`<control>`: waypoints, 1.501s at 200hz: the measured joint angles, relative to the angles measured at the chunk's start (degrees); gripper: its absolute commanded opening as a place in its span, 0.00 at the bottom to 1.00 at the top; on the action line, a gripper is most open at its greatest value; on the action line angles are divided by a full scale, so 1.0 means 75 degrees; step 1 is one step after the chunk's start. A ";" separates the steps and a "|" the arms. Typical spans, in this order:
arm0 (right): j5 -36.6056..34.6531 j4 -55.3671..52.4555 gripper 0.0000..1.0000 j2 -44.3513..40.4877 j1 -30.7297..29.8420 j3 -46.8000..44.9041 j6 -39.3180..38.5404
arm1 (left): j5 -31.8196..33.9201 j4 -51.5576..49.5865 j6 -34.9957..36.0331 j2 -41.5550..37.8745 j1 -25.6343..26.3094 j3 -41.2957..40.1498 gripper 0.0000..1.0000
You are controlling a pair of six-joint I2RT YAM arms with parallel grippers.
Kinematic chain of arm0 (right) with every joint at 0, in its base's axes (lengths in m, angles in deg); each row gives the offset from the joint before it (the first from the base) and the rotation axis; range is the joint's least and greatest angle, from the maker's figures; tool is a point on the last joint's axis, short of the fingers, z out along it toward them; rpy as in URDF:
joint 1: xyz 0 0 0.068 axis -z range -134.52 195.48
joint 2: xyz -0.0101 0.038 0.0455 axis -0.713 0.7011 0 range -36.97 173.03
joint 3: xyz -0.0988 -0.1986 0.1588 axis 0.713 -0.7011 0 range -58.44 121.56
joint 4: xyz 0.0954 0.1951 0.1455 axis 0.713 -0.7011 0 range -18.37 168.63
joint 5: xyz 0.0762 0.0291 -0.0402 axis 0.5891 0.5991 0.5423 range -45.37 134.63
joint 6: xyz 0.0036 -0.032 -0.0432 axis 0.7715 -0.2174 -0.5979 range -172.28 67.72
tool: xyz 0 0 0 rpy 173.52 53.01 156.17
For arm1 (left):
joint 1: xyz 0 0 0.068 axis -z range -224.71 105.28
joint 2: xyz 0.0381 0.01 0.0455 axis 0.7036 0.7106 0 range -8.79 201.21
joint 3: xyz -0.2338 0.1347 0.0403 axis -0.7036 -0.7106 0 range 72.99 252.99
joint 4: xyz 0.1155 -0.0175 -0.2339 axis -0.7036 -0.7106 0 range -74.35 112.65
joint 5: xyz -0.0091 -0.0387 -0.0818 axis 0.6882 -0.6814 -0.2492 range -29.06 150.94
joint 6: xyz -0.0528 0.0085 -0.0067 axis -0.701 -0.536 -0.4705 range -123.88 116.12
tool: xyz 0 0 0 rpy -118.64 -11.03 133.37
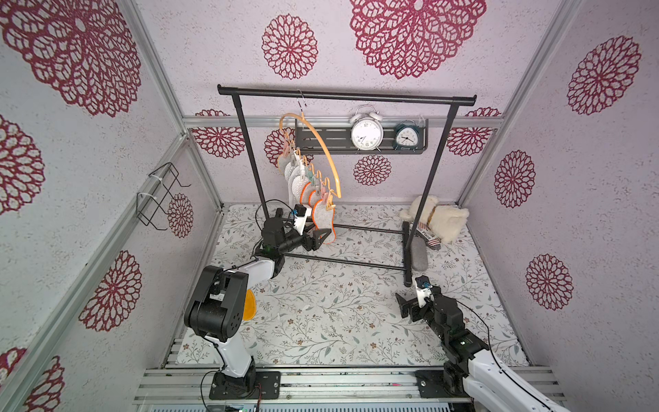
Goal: Take the shoe insoles off the hanger
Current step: Remove the insole from the hanger.
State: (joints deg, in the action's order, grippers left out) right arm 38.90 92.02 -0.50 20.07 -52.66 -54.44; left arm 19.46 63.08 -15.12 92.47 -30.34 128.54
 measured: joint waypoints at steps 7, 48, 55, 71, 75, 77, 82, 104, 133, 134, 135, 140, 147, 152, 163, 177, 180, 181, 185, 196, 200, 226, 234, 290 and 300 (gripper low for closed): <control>0.0003 0.0000 0.99 0.0000 0.0000 0.0000 0.0000 | -0.0032 -0.0044 -0.0044 0.0000 0.0023 0.0090 0.69; 0.0003 0.0000 0.99 0.0009 0.0003 0.0000 -0.0006 | -0.0050 -0.0119 -0.0259 -0.0009 0.0227 0.0242 0.51; 0.0003 0.0000 0.99 0.0009 0.0003 0.0000 -0.0006 | -0.0047 -0.0117 -0.0300 -0.0012 0.0256 0.0242 0.48; 0.0003 0.0000 0.99 0.0009 0.0003 0.0000 -0.0023 | -0.0023 -0.0119 -0.0370 -0.0017 0.0300 0.0242 0.35; 0.0003 0.0000 0.99 0.0009 0.0006 0.0000 -0.0032 | -0.0020 -0.0122 -0.0402 -0.0020 0.0303 0.0242 0.32; 0.0003 0.0000 0.99 0.0009 0.0003 0.0000 -0.0035 | -0.0015 -0.0125 -0.0452 -0.0023 0.0303 0.0242 0.30; 0.0003 0.0000 0.99 0.0009 0.0003 0.0000 -0.0038 | -0.0006 -0.0131 -0.0455 -0.0032 0.0303 0.0242 0.28; 0.0003 0.0000 0.99 0.0009 0.0006 0.0000 -0.0044 | 0.0029 -0.0224 -0.0504 -0.0099 0.0315 0.0242 0.20; 0.0003 0.0003 0.99 0.0023 0.0006 0.0000 -0.0044 | 0.0067 -0.0300 -0.0527 -0.0216 0.0329 0.0242 0.12; 0.0003 0.0000 0.99 0.0023 0.0006 0.0000 -0.0047 | 0.0070 -0.0303 -0.0536 -0.0221 0.0329 0.0242 0.12; 0.0003 0.0000 0.99 0.0023 0.0006 0.0000 -0.0047 | 0.0067 -0.0303 -0.0536 -0.0224 0.0329 0.0242 0.11; 0.0003 0.0000 0.99 0.0026 0.0006 0.0000 -0.0044 | 0.0079 -0.0312 -0.0533 -0.0254 0.0332 0.0236 0.09; 0.0003 0.0000 0.99 0.0026 0.0006 0.0000 -0.0047 | 0.0085 -0.0323 -0.0527 -0.0291 0.0332 0.0227 0.06; 0.0000 0.0003 0.99 0.0026 0.0006 0.0000 -0.0044 | 0.0087 -0.0350 -0.0519 -0.0318 0.0332 0.0224 0.05; 0.0000 0.0003 0.99 0.0023 0.0006 0.0000 -0.0044 | 0.0099 -0.0396 -0.0516 -0.0379 0.0332 0.0221 0.00; 0.0003 -0.0003 0.99 0.0023 0.0006 0.0003 -0.0047 | 0.0119 -0.0504 -0.0495 -0.0460 0.0335 0.0221 0.00; 0.0006 -0.0009 0.99 0.0023 0.0006 0.0006 -0.0047 | 0.0117 -0.0525 -0.0490 -0.0481 0.0335 0.0221 0.00; 0.0009 -0.0012 0.99 0.0023 0.0006 0.0009 -0.0047 | 0.0119 -0.0530 -0.0487 -0.0487 0.0335 0.0221 0.00; 0.0020 -0.0058 0.99 0.0023 0.0006 0.0032 -0.0050 | 0.0119 -0.0589 -0.0484 -0.0519 0.0335 0.0221 0.00; 0.0087 -0.0248 0.99 0.0052 0.0006 0.0184 -0.0055 | 0.0117 -0.0694 -0.0460 -0.0589 0.0335 0.0216 0.00; 0.0137 -0.0341 0.99 0.0079 0.0009 0.0291 -0.0055 | 0.0114 -0.0729 -0.0449 -0.0618 0.0335 0.0210 0.00; 0.0527 -0.0662 0.97 0.0402 0.0015 0.1262 0.0248 | 0.0137 -0.0965 -0.0318 -0.0793 0.0335 0.0119 0.00; 0.0775 -0.0708 0.97 0.0580 0.0020 0.1647 0.0388 | 0.0166 -0.1119 -0.0219 -0.0831 0.0335 0.0117 0.00; 0.3112 -0.0329 0.97 0.2547 0.0017 0.3893 0.0912 | 0.0154 -0.2556 0.0717 -0.1070 0.0335 0.0189 0.08; 0.3526 -0.0210 0.94 0.2967 0.0020 0.4307 0.0898 | 0.0067 -0.2856 0.0903 -0.1154 0.0335 0.0256 0.08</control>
State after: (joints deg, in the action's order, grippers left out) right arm 65.34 90.45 21.75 20.23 -20.36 -47.70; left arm 19.97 41.66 -8.35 83.81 -27.83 130.46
